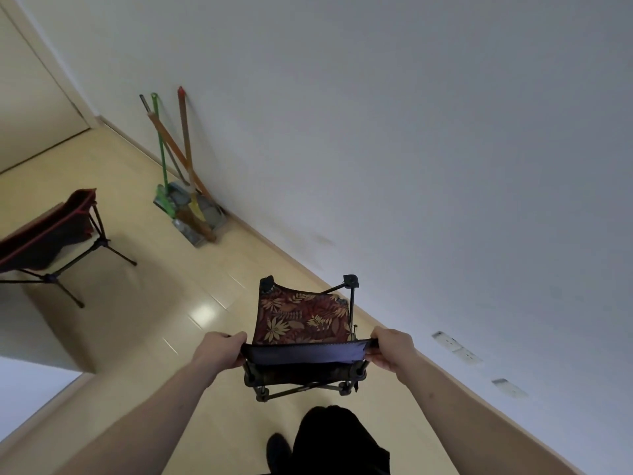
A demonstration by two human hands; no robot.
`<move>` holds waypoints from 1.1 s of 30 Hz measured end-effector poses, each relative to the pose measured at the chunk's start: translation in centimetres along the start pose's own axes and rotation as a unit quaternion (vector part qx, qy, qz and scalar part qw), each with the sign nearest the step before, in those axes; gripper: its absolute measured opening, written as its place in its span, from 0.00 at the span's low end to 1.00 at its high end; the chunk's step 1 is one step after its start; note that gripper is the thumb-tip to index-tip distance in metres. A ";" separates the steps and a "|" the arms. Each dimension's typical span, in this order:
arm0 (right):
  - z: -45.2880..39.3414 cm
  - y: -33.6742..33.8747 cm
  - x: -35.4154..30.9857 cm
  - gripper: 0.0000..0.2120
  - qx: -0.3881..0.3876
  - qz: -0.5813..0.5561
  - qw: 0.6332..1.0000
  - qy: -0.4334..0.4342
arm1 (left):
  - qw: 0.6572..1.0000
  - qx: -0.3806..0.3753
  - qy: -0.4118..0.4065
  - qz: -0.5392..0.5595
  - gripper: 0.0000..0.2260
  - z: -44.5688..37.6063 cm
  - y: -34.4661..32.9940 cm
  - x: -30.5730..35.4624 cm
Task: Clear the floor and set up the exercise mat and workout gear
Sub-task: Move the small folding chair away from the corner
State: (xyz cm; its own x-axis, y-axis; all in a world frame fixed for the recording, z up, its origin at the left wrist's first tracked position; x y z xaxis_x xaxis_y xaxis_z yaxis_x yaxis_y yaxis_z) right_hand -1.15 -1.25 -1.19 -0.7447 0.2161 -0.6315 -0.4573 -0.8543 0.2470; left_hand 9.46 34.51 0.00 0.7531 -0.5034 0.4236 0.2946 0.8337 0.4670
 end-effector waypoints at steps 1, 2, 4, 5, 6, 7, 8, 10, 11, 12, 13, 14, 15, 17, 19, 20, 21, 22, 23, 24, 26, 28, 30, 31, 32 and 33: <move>-0.2 -1.2 -0.8 0.05 -0.003 -0.002 1.000 0.003 | 1.000 0.002 -0.001 0.004 0.13 -0.7 1.1 0.6; -0.6 -2.7 -1.8 0.05 -0.003 -0.004 1.000 0.005 | 1.000 0.009 -0.003 0.009 0.13 -2.0 2.4 1.3; -1.4 -5.0 -3.5 0.06 -0.006 -0.001 1.000 0.006 | 1.000 0.004 0.000 0.014 0.13 -3.8 4.1 2.4; -2.0 -6.2 -4.2 0.06 -0.008 0.000 1.000 0.007 | 1.000 -0.001 0.003 0.017 0.12 -4.9 4.9 2.9; -2.9 -7.7 -5.2 0.06 -0.010 -0.001 1.000 0.007 | 1.000 0.000 0.004 0.018 0.12 -6.4 5.9 3.8; -3.6 -8.8 -5.9 0.06 -0.010 0.000 1.000 0.009 | 1.000 0.001 0.008 0.019 0.12 -7.5 6.6 4.3; -4.5 -10.3 -7.0 0.06 -0.011 0.000 1.000 0.009 | 1.000 0.000 0.010 0.013 0.11 -9.2 7.5 5.2; -5.9 -12.4 -8.9 0.06 -0.011 0.001 1.000 0.011 | 1.000 -0.002 0.013 0.012 0.10 -11.5 8.9 6.8; -6.9 -13.9 -10.1 0.06 -0.012 -0.001 1.000 0.011 | 1.000 -0.001 0.017 0.013 0.10 -13.3 9.8 7.7; -7.5 -14.9 -11.0 0.06 -0.013 -0.002 1.000 0.010 | 1.000 -0.002 0.020 0.012 0.10 -14.7 10.6 8.3; -8.1 -15.8 -11.7 0.06 -0.011 -0.002 1.000 0.008 | 1.000 -0.009 0.027 0.012 0.10 -16.8 11.1 8.4; -9.2 -17.3 -12.9 0.05 -0.011 -0.002 1.000 0.004 | 0.999 -0.009 0.030 0.010 0.10 -18.6 12.1 9.4; -9.7 -18.4 -13.6 0.05 -0.011 -0.004 1.000 0.001 | 0.999 -0.004 0.032 0.004 0.10 -19.2 13.0 10.2; -10.8 -20.7 -15.3 0.05 -0.018 -0.007 1.000 0.001 | 1.000 0.005 0.027 0.004 0.10 -19.6 14.7 12.6; -11.7 -23.0 -17.0 0.05 -0.022 -0.003 1.000 -0.004 | 0.999 0.020 0.029 0.012 0.11 -20.6 16.6 14.5; -11.9 -23.9 -17.7 0.05 -0.024 -0.002 1.000 -0.005 | 0.999 0.030 0.030 0.013 0.11 -21.5 17.3 15.1; -12.0 -24.8 -18.4 0.05 -0.027 -0.001 1.000 -0.008 | 0.999 0.031 0.035 0.012 0.11 -22.0 18.0 15.5; -12.3 -25.9 -19.5 0.04 -0.031 -0.001 0.999 -0.009 | 0.999 0.034 0.039 0.010 0.12 -22.6 18.9 16.6; -12.6 -26.8 -20.2 0.04 -0.035 -0.006 0.999 -0.011 | 0.998 0.034 0.042 0.012 0.12 -23.3 19.7 17.3; -13.2 -27.7 -20.9 0.04 -0.035 -0.009 0.999 -0.011 | 0.999 0.037 0.038 0.010 0.12 -24.2 20.4 18.1; -14.0 -29.1 -22.0 0.04 -0.027 -0.005 1.000 -0.010 | 0.999 0.039 0.038 -0.003 0.12 -25.9 21.5 19.6; -14.9 -30.9 -22.9 0.05 -0.015 -0.009 1.000 -0.013 | 0.998 0.032 0.041 -0.019 0.12 -28.1 22.9 21.1; -15.6 -32.6 -23.6 0.05 -0.009 -0.018 1.000 -0.021 | 0.998 0.023 0.037 -0.034 0.12 -30.0 24.0 22.4; -15.9 -33.5 -23.8 0.05 -0.009 -0.019 0.999 -0.024 | 0.998 0.019 0.036 -0.042 0.12 -30.7 24.6 23.1; -16.5 -34.8 -24.0 0.05 -0.006 -0.024 0.999 -0.029 | 0.998 0.011 0.031 -0.053 0.12 -32.1 25.5 23.9; -16.9 -36.0 -24.1 0.04 -0.002 -0.029 0.999 -0.035 | 0.997 0.001 0.027 -0.067 0.13 -33.3 26.2 24.5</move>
State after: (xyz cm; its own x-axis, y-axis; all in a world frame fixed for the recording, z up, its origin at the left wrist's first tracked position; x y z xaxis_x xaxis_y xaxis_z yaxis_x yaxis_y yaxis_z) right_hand 41.52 16.36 -7.25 -0.7491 0.2986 -0.5914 -0.4993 -0.8412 0.2077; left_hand 55.21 51.58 -3.28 0.7373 -0.5979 0.3146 0.3943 0.7589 0.5182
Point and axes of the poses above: each hand's wrist, its own z-axis away from the middle knuckle, its own y-axis out of the back of the hand, x = y × z, the point moved 6 cm from there along -z, towards the middle knuckle, and after that the axes turned 6 degrees about y, right-handed, at the moved point
